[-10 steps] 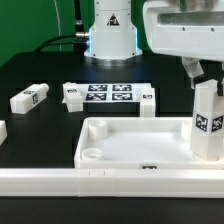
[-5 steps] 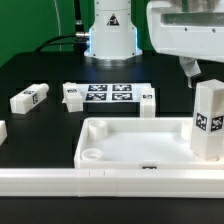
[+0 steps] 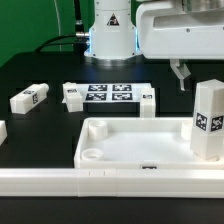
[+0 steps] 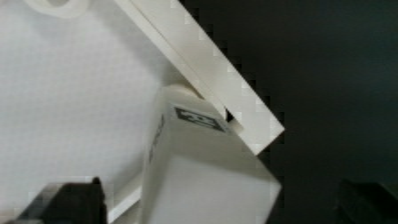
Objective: Assemble desk
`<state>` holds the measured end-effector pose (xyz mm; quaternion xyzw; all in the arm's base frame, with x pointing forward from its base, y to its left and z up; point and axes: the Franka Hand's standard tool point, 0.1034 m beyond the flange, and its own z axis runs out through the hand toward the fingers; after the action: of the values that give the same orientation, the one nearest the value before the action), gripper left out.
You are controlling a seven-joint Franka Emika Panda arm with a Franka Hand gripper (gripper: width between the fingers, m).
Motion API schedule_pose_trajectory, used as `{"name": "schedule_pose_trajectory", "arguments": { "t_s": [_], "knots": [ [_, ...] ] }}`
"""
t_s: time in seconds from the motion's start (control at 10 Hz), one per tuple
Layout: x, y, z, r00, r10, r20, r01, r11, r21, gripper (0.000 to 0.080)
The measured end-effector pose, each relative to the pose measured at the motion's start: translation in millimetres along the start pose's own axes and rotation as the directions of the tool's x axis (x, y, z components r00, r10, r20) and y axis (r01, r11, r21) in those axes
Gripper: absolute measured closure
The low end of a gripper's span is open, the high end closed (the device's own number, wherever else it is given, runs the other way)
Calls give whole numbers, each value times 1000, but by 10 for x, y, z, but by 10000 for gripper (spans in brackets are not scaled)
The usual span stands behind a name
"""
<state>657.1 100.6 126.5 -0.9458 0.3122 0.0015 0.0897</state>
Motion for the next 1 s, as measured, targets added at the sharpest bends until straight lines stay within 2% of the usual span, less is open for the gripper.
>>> {"name": "schedule_pose_trajectory", "arguments": {
  "t_s": [0.1, 0.3, 0.5, 0.8, 1.0],
  "knots": [
    [-8, 0, 7, 997, -80, -4, 80, 997, -8, 150],
    [-37, -10, 33, 946, -324, -21, 323, 945, -58, 150],
    [-47, -40, 32, 873, -488, -23, 485, 871, -86, 150],
    [-5, -48, 35, 655, -756, -18, 749, 652, -122, 150],
    [17, -37, 32, 540, -842, -4, 835, 536, -126, 150]
  ]
}}
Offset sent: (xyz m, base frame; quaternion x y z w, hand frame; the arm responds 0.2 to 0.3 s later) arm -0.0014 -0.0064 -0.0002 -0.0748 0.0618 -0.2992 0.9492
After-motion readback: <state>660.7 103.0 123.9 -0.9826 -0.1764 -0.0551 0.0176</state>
